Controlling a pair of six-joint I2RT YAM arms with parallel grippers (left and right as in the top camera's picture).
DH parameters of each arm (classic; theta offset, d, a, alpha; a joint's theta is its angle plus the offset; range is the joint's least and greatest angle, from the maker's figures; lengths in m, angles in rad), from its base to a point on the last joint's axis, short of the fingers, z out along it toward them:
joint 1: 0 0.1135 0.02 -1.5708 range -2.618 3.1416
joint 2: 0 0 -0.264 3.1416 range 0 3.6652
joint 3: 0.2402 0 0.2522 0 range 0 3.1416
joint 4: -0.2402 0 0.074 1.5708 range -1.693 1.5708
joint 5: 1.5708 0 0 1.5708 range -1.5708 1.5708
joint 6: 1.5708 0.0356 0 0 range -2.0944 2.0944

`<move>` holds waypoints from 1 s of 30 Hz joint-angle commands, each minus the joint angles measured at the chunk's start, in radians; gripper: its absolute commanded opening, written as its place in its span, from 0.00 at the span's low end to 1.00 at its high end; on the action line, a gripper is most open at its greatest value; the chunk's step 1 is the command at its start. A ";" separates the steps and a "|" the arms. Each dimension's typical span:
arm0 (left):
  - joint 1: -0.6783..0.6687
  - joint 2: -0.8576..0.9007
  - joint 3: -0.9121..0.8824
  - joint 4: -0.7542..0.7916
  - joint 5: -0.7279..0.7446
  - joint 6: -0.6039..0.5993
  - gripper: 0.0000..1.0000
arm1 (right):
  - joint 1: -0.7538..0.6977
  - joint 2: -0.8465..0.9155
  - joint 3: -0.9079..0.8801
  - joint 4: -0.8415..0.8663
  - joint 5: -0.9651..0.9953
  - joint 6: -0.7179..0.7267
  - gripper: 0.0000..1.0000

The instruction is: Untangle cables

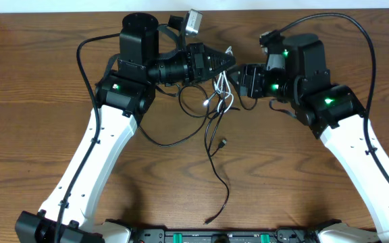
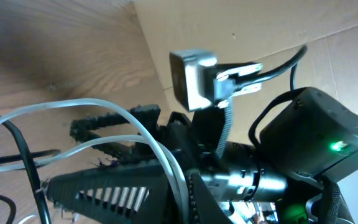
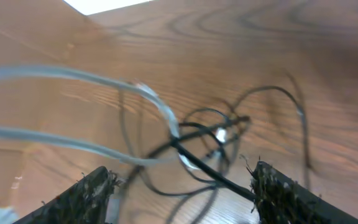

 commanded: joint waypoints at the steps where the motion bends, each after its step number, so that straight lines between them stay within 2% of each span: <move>1: 0.000 -0.011 0.003 0.006 0.025 -0.016 0.08 | -0.003 0.004 -0.003 0.030 -0.101 0.066 0.69; 6: 0.000 -0.011 0.004 0.010 0.025 -0.028 0.08 | -0.002 0.016 -0.003 0.018 -0.100 0.095 0.69; 11: 0.000 -0.011 0.004 0.032 0.025 -0.054 0.08 | 0.009 0.058 -0.005 0.011 -0.101 0.141 0.61; 15: 0.000 -0.011 0.003 0.031 0.025 -0.054 0.08 | 0.026 0.093 -0.005 0.012 -0.104 0.178 0.40; 18: 0.000 -0.011 0.003 0.031 0.023 -0.052 0.08 | 0.036 0.100 -0.005 0.011 -0.108 0.182 0.12; 20: 0.000 -0.011 0.003 0.030 0.006 -0.033 0.08 | 0.036 0.099 -0.005 0.011 -0.129 0.182 0.01; 27: 0.018 -0.011 0.003 -0.121 -0.168 -0.013 0.08 | 0.029 0.080 -0.005 -0.008 -0.180 0.134 0.01; 30: 0.068 -0.011 0.003 -0.203 -0.213 -0.004 0.08 | -0.009 0.039 -0.005 -0.085 -0.082 0.083 0.01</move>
